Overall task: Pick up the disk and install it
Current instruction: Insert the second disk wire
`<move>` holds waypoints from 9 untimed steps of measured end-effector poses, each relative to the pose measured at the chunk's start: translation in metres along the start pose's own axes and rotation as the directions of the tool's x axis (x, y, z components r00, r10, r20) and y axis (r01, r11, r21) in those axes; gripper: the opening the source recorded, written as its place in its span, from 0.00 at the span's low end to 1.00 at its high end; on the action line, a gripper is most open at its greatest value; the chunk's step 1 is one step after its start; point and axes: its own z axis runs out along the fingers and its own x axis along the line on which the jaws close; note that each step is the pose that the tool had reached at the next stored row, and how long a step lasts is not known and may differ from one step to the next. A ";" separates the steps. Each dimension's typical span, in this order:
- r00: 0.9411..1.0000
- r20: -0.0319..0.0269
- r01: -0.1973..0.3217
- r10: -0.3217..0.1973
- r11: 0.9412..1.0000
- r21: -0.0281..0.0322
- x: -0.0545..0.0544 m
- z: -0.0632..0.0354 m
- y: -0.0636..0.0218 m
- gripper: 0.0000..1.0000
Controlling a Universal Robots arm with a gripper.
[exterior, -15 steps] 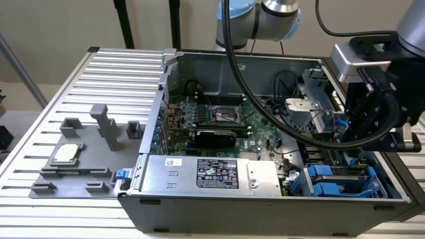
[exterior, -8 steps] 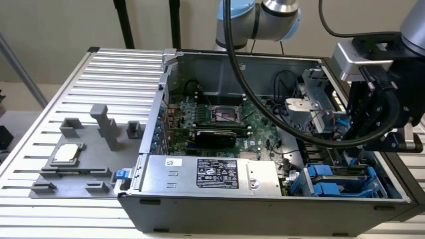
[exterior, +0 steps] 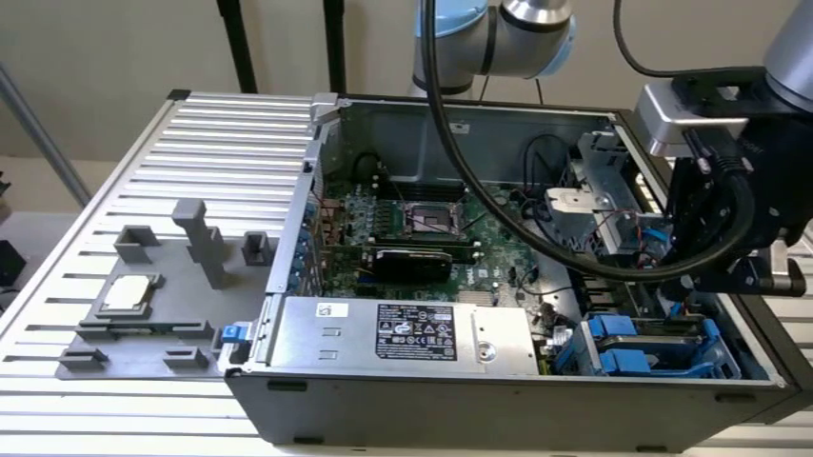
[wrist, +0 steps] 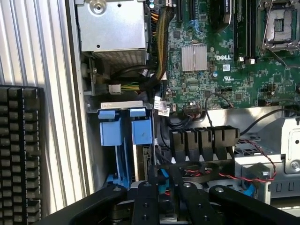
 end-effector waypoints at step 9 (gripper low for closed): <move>1.000 -0.022 -0.014 0.014 1.000 -0.003 0.000 0.0045 -0.0039 0.00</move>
